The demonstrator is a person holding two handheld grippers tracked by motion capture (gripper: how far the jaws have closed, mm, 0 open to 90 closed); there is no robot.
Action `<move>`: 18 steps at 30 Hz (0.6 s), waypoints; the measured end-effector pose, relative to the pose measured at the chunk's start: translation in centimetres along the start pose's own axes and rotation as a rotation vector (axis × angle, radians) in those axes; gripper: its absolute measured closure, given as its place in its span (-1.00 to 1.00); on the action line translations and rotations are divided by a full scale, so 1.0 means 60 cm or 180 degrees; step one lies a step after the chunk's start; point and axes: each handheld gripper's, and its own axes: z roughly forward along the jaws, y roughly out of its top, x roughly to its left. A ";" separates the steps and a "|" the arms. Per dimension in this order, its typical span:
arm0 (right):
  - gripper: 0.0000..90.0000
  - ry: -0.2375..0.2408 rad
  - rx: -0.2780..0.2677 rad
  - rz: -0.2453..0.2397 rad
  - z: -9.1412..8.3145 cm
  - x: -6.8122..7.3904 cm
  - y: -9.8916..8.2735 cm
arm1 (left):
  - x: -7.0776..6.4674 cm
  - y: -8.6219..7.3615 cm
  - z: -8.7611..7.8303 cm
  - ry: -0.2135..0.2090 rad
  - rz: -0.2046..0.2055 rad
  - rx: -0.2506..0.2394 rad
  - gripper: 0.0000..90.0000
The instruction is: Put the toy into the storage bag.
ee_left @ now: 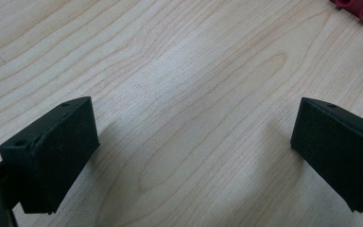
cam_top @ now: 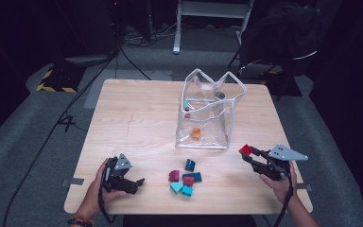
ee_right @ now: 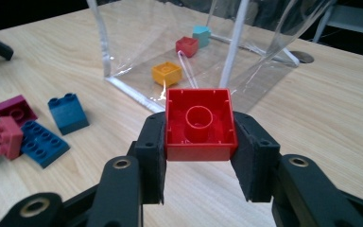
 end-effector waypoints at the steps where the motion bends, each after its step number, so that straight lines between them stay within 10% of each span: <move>1: 0.32 -0.0019 -0.0009 -0.0003 0.000 -0.003 0.003 | 0.000 0.000 0.000 0.0000 -0.0002 0.0000 -0.96; 18: 0.32 -0.0233 -0.0159 -0.0048 -0.004 -0.040 0.092 | 0.000 0.000 0.000 0.0018 -0.0017 -0.0003 -0.96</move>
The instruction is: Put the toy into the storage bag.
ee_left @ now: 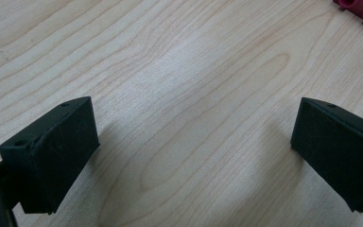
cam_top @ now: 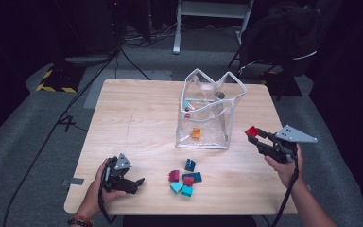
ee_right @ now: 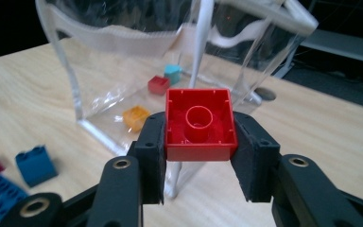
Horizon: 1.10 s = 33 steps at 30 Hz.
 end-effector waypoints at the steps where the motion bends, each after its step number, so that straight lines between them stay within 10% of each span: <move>1: 0.32 -0.0014 -0.0007 -0.0002 0.002 -0.003 0.011 | 0.000 0.000 0.000 0.0001 0.0001 0.0001 -0.96; 14: 0.32 -0.0243 -0.0091 -0.0110 0.063 -0.023 0.148 | 0.000 0.000 0.000 -0.0001 -0.0001 0.0000 -0.96; 33: 0.32 -0.0352 0.0158 -0.0110 0.158 -0.025 0.203 | 0.000 0.000 0.000 -0.0001 0.0000 0.0001 -0.96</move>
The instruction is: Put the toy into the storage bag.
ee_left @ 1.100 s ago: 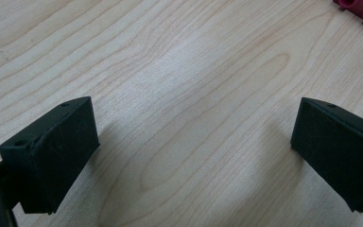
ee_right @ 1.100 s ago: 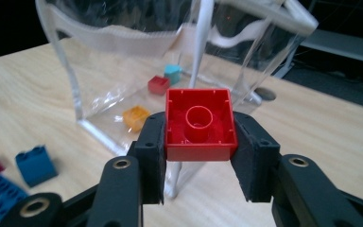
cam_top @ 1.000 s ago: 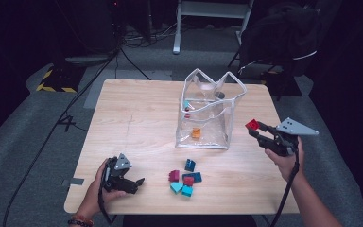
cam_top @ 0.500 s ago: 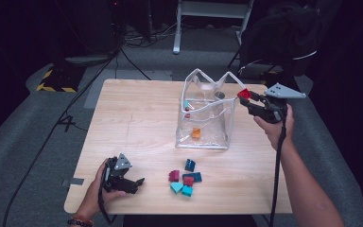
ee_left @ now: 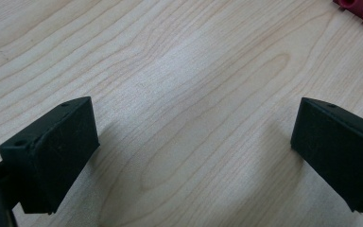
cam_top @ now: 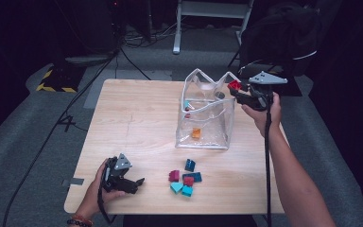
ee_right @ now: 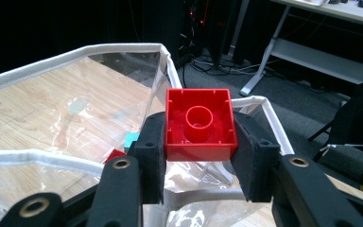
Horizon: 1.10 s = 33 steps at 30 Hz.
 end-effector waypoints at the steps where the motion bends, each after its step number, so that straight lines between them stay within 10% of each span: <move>1: 0.32 -0.0010 0.0021 0.0004 0.003 0.000 0.001 | 0.000 0.000 0.000 0.0000 0.0001 -0.0001 -0.96; 11: 0.14 -0.0030 0.0060 0.0106 0.016 -0.007 0.005 | 0.000 0.000 0.000 0.0001 0.0001 0.0000 -0.96; 33: 0.02 0.0558 -0.0200 -0.0274 -0.099 0.066 -0.046 | 0.000 0.000 0.000 0.0015 0.0012 0.0003 -0.96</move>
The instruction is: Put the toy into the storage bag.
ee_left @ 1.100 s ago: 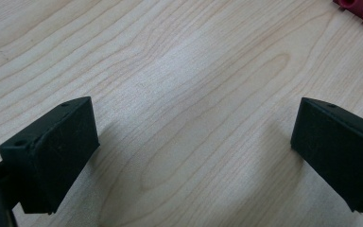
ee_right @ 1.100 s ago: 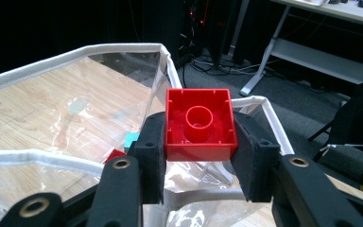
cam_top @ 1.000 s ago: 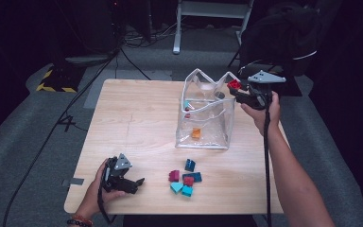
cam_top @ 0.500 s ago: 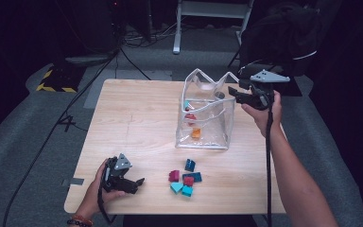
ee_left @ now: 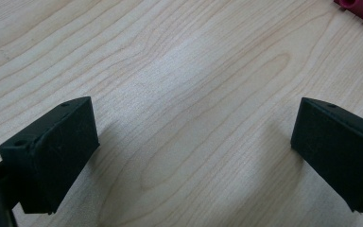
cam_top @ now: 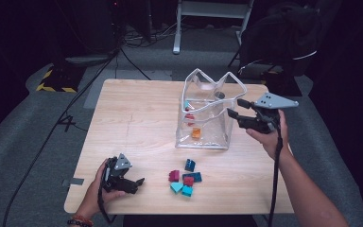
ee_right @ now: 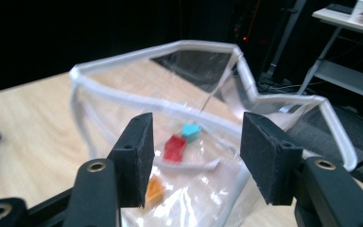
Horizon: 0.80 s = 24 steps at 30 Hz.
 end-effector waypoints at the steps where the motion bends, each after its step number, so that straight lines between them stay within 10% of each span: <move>1: 0.02 0.0035 0.0012 -0.0028 -0.004 0.006 -0.005 | 0.000 0.000 0.000 0.0000 -0.0003 0.0002 -0.96; 11: -0.02 0.0378 0.0006 -0.0106 -0.046 0.062 -0.060 | 0.000 0.000 0.000 0.0000 -0.0001 -0.0001 -0.96; 24: -0.06 0.0744 0.0247 -0.0177 -0.004 0.140 -0.159 | 0.000 0.000 0.000 0.0001 -0.0001 0.0001 -0.96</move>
